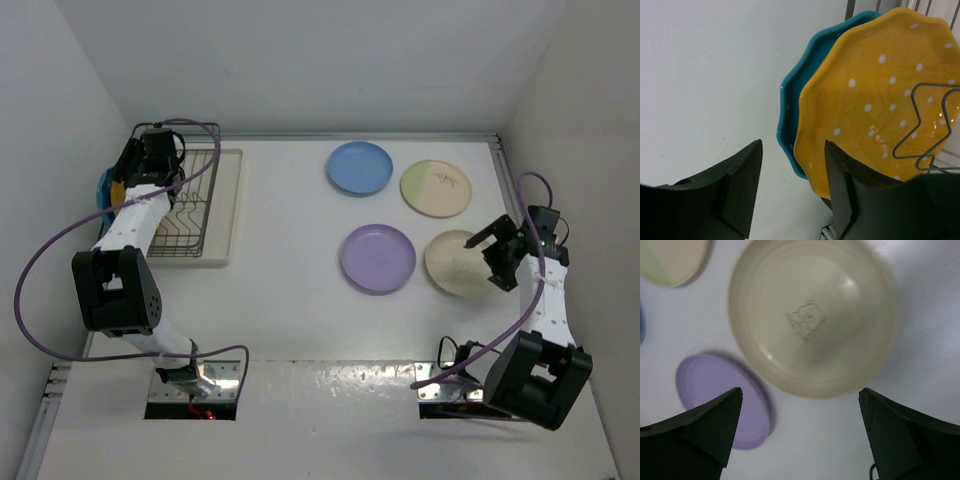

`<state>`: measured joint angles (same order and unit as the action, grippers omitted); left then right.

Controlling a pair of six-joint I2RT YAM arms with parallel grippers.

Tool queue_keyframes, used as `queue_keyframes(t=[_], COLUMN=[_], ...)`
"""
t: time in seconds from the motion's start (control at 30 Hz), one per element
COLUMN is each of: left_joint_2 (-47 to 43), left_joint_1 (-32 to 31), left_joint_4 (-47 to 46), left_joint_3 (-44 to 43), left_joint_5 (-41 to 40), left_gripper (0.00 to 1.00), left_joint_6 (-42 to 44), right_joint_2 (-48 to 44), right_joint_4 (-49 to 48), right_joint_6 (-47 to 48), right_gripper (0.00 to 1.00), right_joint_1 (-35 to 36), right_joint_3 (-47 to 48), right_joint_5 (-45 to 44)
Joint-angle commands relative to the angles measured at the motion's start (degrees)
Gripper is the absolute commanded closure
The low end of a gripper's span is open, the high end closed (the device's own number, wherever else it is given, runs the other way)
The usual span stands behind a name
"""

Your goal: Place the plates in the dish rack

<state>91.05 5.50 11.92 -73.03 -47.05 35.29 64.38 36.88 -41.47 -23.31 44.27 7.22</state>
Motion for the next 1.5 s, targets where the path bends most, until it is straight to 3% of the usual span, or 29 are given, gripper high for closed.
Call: queue_keyframes(t=[0.0,0.13,0.33,0.47,0.63,0.77,0.87,0.9,1.0,1.17,1.3,1.33,1.47], left_joint_2=[-0.6,-1.1,-1.7,-3.4,-6.0,-7.8,-8.4,-8.4,-8.4,-7.9,-6.7,-6.7,-4.4], left_joint_1=[0.7,0.7,0.7,-0.5,-3.7,-4.3,-4.3,-4.3,-4.8,-7.9,-9.4,-9.4,-11.0], left_joint_4=[2.4,7.5,14.9,20.4,21.9,23.0,24.1,24.1,25.6,30.8,34.6,35.4,37.9], left_joint_3=[-5.0,-9.8,-18.1,-21.4,-18.3,-16.1,-15.6,-15.0,-15.0,-16.9,-19.0,-19.5,-19.5], left_joint_5=[1.7,4.2,11.7,21.6,25.8,26.3,27.7,28.8,31.5,43.1,59.3,67.2,80.3], left_gripper=[0.41,0.36,0.34,0.33,0.33,0.33,0.33,0.33,0.33,0.31,0.29,0.28,0.22], left_joint_6=[-3.5,-5.7,-10.1,-10.9,-12.1,-12.1,-12.1,-12.1,-12.6,-13.7,-13.7,-13.7,-13.1], right_joint_2=[0.0,0.1,6.0,11.5,16.2,17.0,17.1,17.2,16.7,9.5,-5.2,-7.1,-14.0], right_joint_4=[3.4,0.0,-5.2,-10.8,-14.8,-15.7,-16.0,-16.0,-14.9,-12.3,-10.9,-10.8,-9.9], right_joint_6=[-1.3,-1.9,-3.2,-2.6,-4.1,-4.7,-5.1,-5.1,-5.0,-4.5,-2.6,-1.3,4.2], right_gripper=[0.0,0.0,0.01,0.13,0.27,0.46,0.67,0.82,1.0,1.0,1.0,1.0,1.0], right_joint_1=[-2.3,-4.5,-7.4,-7.5,-7.5,-7.6,-7.9,-8.0,-8.1,-8.1,-7.3,-7.1,-5.7], right_joint_3=[-0.8,-6.1,-10.4,-12.0,-11.8,-11.6,-11.5,-11.5,-10.9,-11.6,-11.3,-10.8,-6.8], right_joint_5=[-8.7,-15.4,-12.0,-8.2,-6.9,-9.0,-9.8,-9.7,-10.4,-14.2,-19.6,-20.6,-23.0])
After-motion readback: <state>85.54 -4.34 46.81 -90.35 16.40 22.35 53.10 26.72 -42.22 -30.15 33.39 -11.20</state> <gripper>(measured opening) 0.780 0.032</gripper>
